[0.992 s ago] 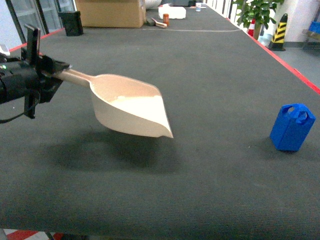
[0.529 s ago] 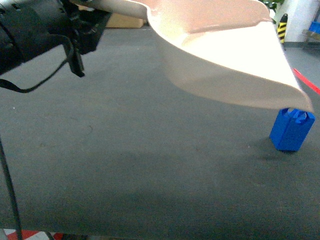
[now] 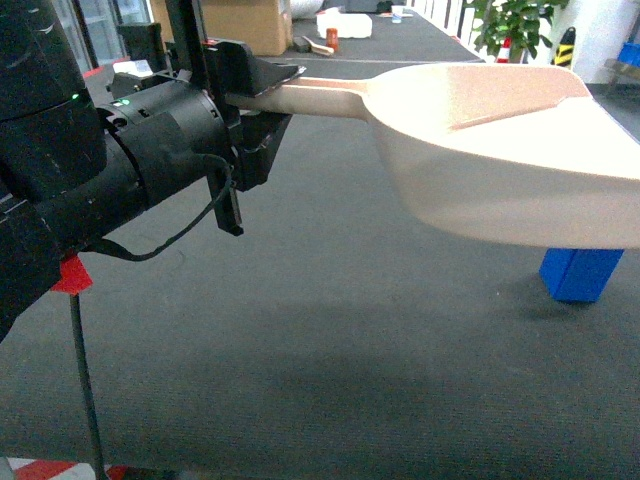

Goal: Place part in tray to right shelf

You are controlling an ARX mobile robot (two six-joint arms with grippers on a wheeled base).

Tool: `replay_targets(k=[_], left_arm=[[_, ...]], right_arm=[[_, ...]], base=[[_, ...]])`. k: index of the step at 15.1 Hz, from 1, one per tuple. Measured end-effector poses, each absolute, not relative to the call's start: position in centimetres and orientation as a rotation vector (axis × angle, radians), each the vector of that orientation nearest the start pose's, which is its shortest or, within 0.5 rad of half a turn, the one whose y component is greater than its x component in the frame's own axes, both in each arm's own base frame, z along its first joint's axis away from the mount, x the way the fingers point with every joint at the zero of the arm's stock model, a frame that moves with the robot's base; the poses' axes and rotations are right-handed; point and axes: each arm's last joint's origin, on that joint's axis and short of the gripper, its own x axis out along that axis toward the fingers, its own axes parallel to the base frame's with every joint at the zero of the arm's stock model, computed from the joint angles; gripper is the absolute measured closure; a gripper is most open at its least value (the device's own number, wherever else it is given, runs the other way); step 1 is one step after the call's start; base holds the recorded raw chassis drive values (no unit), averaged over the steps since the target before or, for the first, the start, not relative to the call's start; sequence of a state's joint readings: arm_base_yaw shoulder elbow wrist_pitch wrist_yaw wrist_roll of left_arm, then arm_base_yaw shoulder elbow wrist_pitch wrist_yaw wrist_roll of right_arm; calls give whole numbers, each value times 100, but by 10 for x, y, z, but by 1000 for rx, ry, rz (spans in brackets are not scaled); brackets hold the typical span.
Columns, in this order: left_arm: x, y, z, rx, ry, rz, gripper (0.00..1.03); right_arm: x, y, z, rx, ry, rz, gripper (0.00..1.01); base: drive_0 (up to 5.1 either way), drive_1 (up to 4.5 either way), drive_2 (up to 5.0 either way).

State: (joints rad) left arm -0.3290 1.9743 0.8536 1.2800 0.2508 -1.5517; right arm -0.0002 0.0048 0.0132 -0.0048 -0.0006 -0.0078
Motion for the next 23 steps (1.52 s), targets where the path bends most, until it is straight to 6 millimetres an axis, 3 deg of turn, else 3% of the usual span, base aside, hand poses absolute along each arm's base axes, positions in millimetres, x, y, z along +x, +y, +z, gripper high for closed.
replay_targets(k=[1,4,7,9,12,15,19,23], left_arm=[[356,-130,167,-1510,324,-583,86],[356,-130,167,-1518,327,-585,86],[356,-130,167,-1518,330,-583,86],[356,-130,167,-1518,328,-583,86],[356,-130,167,-1518,327,-583,86],[356,-130,167,-1518,327,-584,86],[356,-130,167,-1518,327,-584,86],[356,-130,167,-1518,328,-584,86]], right_arm=[[97,0,167,-8,-4,0,3],[113,-18,156,-112,282,-170,3],[125,-32,154,-131,320,-150,3],[163,-51,156,-141,361,-26,3],[220,-56,143,-153,446,119,3],[273,-49,132,-158,497,185,3],[339,-34,137,-169,484,204,3],[384,-19,117,-130,543,238,3]], base=[[0,0,0],[0,0,0],[0,0,0],[0,0,0],[0,0,0],[0,0,0],[0,0,0],[0,0,0]])
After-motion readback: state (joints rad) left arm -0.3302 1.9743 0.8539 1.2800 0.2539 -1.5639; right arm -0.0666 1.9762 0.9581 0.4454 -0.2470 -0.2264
